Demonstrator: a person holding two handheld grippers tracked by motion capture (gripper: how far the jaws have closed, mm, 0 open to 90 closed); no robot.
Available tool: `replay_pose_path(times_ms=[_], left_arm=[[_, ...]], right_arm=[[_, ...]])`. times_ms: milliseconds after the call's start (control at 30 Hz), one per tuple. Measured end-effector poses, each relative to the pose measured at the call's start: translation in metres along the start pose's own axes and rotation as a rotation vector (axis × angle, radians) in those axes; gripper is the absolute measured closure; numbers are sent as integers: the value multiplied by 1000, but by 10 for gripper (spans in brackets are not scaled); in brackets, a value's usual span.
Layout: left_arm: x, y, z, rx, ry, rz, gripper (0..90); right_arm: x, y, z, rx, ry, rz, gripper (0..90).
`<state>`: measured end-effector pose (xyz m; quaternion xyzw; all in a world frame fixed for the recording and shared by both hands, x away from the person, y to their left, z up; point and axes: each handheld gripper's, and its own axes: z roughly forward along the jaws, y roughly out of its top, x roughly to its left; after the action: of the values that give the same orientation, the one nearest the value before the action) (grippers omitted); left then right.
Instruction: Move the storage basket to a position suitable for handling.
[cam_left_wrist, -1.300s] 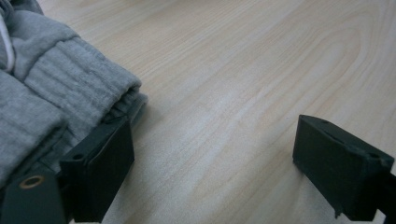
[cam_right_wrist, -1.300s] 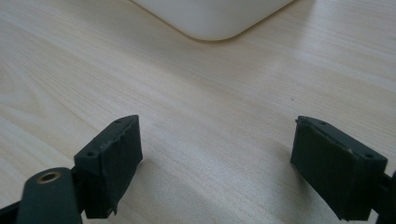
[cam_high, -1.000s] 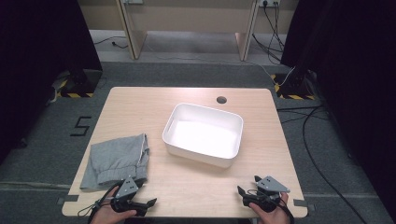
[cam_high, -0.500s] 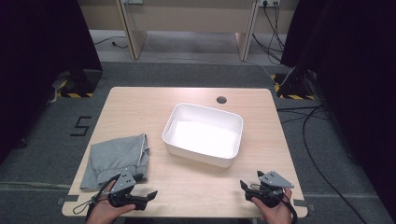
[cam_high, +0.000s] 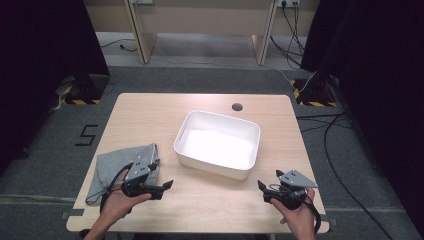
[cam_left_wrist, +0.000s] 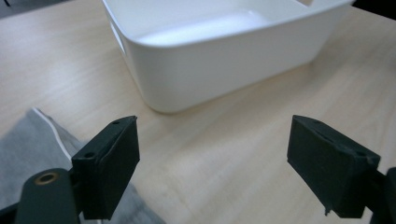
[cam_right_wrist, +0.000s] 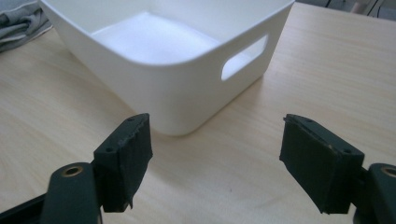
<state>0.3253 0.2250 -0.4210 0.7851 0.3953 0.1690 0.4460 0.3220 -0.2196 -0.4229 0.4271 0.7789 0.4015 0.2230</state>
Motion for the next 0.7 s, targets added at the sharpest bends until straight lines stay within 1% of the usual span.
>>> replay_pose_path(times_ms=[33, 100, 133, 167, 233, 300, 400, 467, 533, 600, 700], left_arm=[[2, 4, 2, -1, 0, 2, 179], [6, 11, 5, -12, 8, -2, 180], [9, 14, 6, -14, 11, 3, 193], [11, 16, 7, -15, 14, 0, 226], [17, 22, 9, -27, 23, -17, 237], [21, 26, 10, -29, 26, -36, 243], [25, 34, 14, -41, 20, -58, 262], [28, 38, 19, -37, 18, -66, 275], [29, 41, 25, -30, 11, -68, 284], [29, 45, 31, -23, 7, -70, 292], [28, 50, 38, -17, 8, -56, 310]], right_arm=[[0, 4, 1, -7, -6, -3, 260], [-2, 11, 1, -20, -1, -15, 267], [-2, 15, 2, -23, 5, -4, 275], [-2, 18, 4, -27, 3, -3, 279], [-5, 24, 6, -35, 8, -12, 301], [-6, 27, 7, -30, 12, -13, 306], [-7, 32, 9, -39, 10, -22, 318], [-8, 36, 11, -43, 11, -12, 323], [-8, 39, 13, -44, 9, -14, 324], [-9, 42, 16, -44, 16, -7, 326], [-9, 47, 22, -41, 24, -6, 330]])
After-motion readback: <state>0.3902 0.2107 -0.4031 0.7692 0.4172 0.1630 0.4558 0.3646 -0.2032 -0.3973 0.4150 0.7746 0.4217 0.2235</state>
